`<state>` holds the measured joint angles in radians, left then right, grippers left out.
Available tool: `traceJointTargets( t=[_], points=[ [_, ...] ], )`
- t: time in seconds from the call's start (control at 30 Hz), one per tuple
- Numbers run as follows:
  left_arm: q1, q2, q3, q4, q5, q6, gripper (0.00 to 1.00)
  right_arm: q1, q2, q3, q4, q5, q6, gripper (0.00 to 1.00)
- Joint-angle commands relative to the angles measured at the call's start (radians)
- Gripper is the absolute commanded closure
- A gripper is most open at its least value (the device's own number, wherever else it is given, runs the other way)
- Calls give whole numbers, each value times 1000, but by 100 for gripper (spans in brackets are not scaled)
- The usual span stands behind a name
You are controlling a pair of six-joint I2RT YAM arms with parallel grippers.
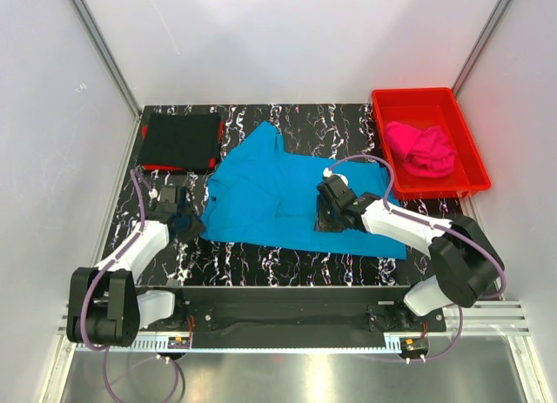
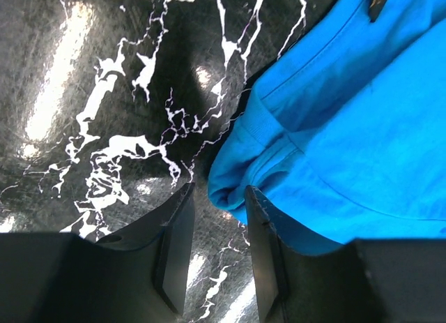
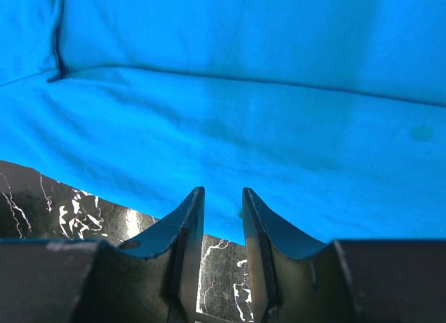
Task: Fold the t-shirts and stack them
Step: Fold the tshirt
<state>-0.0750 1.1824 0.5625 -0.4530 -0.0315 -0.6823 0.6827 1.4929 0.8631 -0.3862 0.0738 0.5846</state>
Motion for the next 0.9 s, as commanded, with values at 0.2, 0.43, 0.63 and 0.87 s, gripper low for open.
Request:
traceJointTargets(
  t=[0.2, 0.43, 0.63, 0.87],
  points=[
    [3, -76, -1, 40, -19, -20, 60, -11, 17, -4, 44, -28, -2, 65],
    [3, -46, -18, 48, -24, -14, 64, -12, 26, 1, 46, -29, -2, 65],
    [3, 0, -42, 97, 7, -22, 66, -25, 27, 1, 38, -19, 3, 65],
    [3, 74, -27, 71, -56, -31, 84, -41, 29, -15, 30, 1, 7, 65]
  ],
)
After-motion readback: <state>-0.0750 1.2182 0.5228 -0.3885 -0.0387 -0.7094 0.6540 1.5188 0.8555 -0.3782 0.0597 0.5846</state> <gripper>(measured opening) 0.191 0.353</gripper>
